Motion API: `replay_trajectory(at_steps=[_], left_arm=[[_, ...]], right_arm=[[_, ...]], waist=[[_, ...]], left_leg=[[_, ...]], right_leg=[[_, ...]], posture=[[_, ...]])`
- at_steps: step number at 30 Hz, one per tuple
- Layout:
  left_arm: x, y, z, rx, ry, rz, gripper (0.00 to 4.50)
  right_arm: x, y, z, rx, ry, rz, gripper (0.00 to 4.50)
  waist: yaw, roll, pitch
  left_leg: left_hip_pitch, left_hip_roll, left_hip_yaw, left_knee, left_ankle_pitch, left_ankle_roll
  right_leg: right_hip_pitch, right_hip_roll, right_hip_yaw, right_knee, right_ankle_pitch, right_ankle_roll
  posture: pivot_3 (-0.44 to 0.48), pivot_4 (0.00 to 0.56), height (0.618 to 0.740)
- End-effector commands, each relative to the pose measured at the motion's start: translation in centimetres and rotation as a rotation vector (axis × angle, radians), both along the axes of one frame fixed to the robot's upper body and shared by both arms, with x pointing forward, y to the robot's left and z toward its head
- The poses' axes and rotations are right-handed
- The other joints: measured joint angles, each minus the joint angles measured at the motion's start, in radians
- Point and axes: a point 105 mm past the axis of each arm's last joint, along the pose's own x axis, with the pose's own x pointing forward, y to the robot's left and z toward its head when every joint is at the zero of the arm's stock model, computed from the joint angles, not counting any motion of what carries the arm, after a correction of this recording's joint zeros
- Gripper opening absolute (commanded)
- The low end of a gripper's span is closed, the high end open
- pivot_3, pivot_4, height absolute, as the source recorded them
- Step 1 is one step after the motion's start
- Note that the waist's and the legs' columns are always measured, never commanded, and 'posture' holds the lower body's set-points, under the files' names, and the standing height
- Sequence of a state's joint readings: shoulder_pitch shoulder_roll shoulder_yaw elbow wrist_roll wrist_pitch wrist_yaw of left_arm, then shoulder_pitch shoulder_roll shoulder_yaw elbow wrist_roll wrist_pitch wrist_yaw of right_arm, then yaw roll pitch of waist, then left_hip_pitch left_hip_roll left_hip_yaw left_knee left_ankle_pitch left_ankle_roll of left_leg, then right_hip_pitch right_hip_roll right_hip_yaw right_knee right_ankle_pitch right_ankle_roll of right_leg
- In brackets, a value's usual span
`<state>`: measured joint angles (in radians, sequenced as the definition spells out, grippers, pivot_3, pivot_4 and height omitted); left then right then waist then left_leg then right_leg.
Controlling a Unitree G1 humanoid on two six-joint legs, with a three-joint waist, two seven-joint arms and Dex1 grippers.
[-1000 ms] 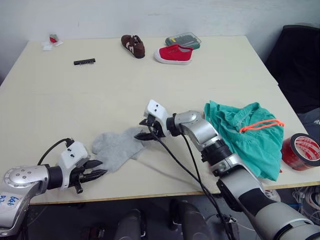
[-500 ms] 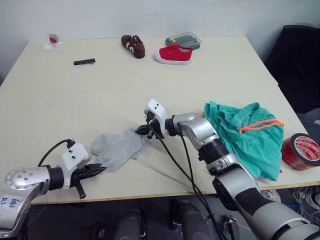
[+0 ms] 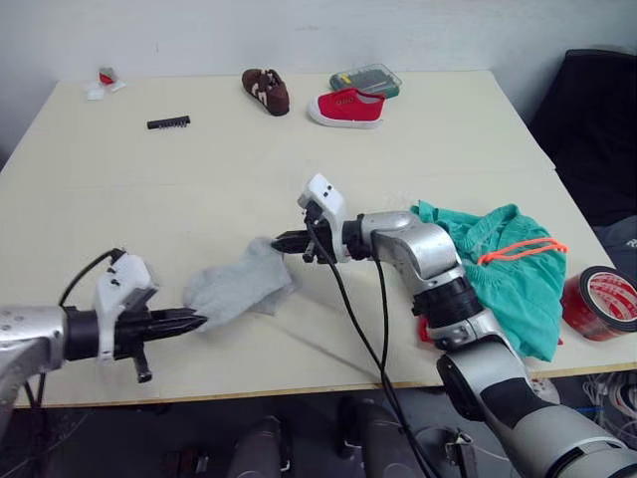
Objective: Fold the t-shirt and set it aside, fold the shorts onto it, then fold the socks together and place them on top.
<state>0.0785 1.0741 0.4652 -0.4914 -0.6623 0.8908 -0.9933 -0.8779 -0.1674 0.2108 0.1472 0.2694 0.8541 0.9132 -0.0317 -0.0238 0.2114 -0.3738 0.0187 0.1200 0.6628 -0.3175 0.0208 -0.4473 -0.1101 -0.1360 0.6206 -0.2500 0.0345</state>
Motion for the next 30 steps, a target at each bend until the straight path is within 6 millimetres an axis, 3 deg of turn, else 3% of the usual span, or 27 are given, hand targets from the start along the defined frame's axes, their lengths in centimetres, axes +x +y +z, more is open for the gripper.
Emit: replay_trajectory(at_steps=[1,7,10,14,20,21,24,28,30], left_arm=[[1.0,1.1,0.9,0.041,-0.033,-0.002,0.00],[4.4,3.0,-0.8,0.216,-0.080,-0.073,0.00],[5.6,3.0,-1.5,0.274,-0.097,-0.145,0.00],[6.7,2.8,-2.5,0.290,-0.087,-0.198,0.00],[8.2,2.1,-2.8,0.271,-0.118,-0.211,0.00],[8.5,2.0,-2.7,0.260,-0.129,-0.201,0.23],[8.2,1.8,-2.2,0.230,-0.126,-0.207,1.00],[7.3,2.1,-1.0,0.208,-0.128,-0.186,2.25],[6.9,1.6,0.8,0.108,-0.137,-0.156,2.80]], right_arm=[[-1.5,-0.4,1.1,0.045,-0.028,0.017,0.01],[-3.1,-1.1,0.2,0.047,-0.050,-0.006,0.01],[-3.7,-1.0,-0.1,0.064,-0.057,-0.021,0.01],[-4.1,-1.1,-2.2,0.005,-0.108,-0.043,0.01],[-3.3,-1.3,-3.9,-0.021,-0.131,-0.102,0.01],[-3.2,-1.4,-4.1,-0.024,-0.139,-0.109,0.00],[-3.1,-1.7,-4.1,-0.018,-0.150,-0.114,0.70],[-3.9,-2.2,-2.7,0.020,-0.179,-0.080,2.01],[-4.2,-2.5,-1.7,0.036,-0.210,-0.066,2.63]], waist=[[0.000,0.000,0.000],[0.003,0.000,0.000],[0.003,0.000,0.000],[0.002,0.000,0.000],[0.003,0.000,0.000],[0.004,-0.001,0.000],[0.004,-0.001,0.000],[0.001,-0.001,0.000],[0.002,-0.001,0.000]], left_leg=[[0.000,0.000,0.000,0.000,0.000,0.000],[0.000,0.000,0.001,0.000,-0.001,-0.002],[-0.001,0.000,0.001,0.000,-0.001,-0.002],[-0.001,0.000,0.002,-0.001,0.000,0.000],[-0.003,0.000,0.004,0.001,0.001,0.002],[-0.002,0.000,0.004,0.001,0.001,0.003],[-0.002,0.000,0.003,0.001,0.001,0.003],[-0.002,0.000,0.003,0.001,0.001,0.003],[-0.002,0.001,0.003,0.001,0.001,0.003]], right_leg=[[0.000,0.000,0.000,0.000,0.000,0.000],[-0.001,0.000,0.000,-0.001,0.000,0.000],[-0.002,0.000,0.000,-0.001,0.000,0.000],[-0.002,0.001,0.000,0.000,0.000,0.000],[-0.002,0.002,0.000,0.001,0.000,0.001],[-0.002,0.002,0.000,0.001,0.000,0.001],[-0.002,0.002,0.000,0.001,0.001,0.001],[-0.002,0.002,0.001,0.001,0.001,0.001],[-0.002,0.002,0.001,0.001,0.001,0.001]], posture=[[0.000,0.150,0.740],[0.000,0.150,0.740],[0.000,0.150,0.740],[0.000,0.150,0.740],[0.000,0.150,0.740],[0.000,0.150,0.740],[0.000,0.150,0.740],[0.000,0.150,0.740],[0.000,0.150,0.740]])
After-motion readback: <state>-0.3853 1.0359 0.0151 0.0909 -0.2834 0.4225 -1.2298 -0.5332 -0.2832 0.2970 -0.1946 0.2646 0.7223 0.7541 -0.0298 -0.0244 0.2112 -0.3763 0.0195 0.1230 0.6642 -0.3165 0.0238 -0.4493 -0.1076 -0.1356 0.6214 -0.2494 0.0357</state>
